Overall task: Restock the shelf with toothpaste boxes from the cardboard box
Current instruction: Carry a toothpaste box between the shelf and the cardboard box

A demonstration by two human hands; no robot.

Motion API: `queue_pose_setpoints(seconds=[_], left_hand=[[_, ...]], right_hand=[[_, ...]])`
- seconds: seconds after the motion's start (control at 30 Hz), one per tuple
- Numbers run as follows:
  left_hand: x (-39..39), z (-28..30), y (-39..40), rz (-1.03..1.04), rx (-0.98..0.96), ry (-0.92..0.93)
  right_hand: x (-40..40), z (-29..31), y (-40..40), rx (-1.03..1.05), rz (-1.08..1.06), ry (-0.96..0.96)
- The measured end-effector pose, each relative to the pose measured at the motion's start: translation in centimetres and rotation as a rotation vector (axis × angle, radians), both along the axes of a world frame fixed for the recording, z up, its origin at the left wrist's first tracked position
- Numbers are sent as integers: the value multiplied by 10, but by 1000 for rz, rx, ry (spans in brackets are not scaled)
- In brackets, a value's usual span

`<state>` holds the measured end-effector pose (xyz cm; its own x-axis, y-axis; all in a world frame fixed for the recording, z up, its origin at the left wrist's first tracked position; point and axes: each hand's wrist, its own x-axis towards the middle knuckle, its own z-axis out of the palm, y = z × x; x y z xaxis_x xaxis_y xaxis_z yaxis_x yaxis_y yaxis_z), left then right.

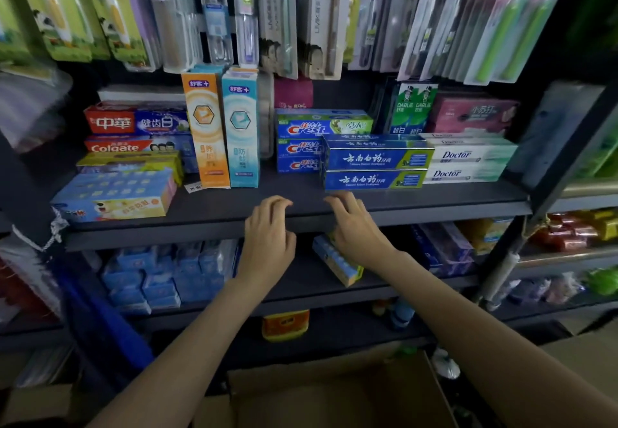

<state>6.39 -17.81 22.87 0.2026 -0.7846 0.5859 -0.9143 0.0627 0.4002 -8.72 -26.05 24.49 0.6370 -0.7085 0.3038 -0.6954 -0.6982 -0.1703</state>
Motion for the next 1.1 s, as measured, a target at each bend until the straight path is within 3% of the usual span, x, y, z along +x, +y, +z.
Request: queue_pose_setpoints(seconds=[0.17,0.33,0.5,0.73,0.87,0.93,1.03,1.1], left_hand=[[-25,14,-29,38,50,119],[-52,38,-74,60,139,531],[-63,48,-113,52,182,883],[-60,39,-138,30,311,979],[-69,33,-142,42,274,989],[-80,33,-132,171,109,903],[-105,11,-82,169,-192,541],[-128,-37,-34,26,-129,288]], right_hand=[[-34,25,-32,75,-203,-244],[-87,45,-91,412,-497,-726],[-115,42,-137,654,-486,-814],[-114,20,-164,775,-415,-868],[-114,22,-159,763,-375,-875],[-117,29,-142,546,-429,-819],[-120,19,-86,85,-205,-755],[-120,-22,-42,3,61,-540]])
